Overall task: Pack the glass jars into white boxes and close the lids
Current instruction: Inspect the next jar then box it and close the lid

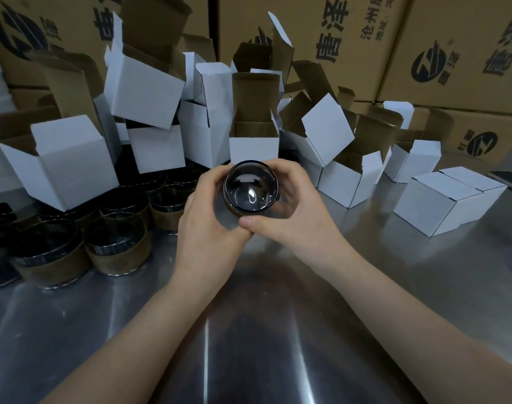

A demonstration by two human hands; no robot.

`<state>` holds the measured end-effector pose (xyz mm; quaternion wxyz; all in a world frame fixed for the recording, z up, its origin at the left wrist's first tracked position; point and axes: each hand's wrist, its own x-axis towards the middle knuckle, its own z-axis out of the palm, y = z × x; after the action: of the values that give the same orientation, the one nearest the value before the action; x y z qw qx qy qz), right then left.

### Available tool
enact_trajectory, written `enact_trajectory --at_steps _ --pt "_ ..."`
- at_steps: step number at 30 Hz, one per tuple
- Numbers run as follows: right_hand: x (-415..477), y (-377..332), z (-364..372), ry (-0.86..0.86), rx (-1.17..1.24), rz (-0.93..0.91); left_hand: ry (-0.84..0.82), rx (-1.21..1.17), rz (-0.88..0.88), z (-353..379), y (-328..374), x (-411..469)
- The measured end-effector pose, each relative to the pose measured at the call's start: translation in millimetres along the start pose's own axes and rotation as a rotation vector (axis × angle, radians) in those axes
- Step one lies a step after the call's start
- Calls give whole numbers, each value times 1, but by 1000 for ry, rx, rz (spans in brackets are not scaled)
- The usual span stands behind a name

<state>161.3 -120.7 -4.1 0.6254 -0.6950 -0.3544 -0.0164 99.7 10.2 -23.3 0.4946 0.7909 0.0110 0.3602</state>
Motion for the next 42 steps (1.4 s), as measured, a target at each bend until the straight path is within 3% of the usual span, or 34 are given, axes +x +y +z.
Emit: enact_trajectory --at_steps 16,27,34,42 --pt "-1 1 -2 -12 -15 17 -25 -37 -51 0 4 -4" --pt "1 -1 -6 13 147 172 -106 -39 -73 -3 4 2" --pt "1 2 -6 44 57 169 -168 265 160 -4 9 1" --pt "0 -1 -5 101 -143 70 -79 362 242 -5 11 2"
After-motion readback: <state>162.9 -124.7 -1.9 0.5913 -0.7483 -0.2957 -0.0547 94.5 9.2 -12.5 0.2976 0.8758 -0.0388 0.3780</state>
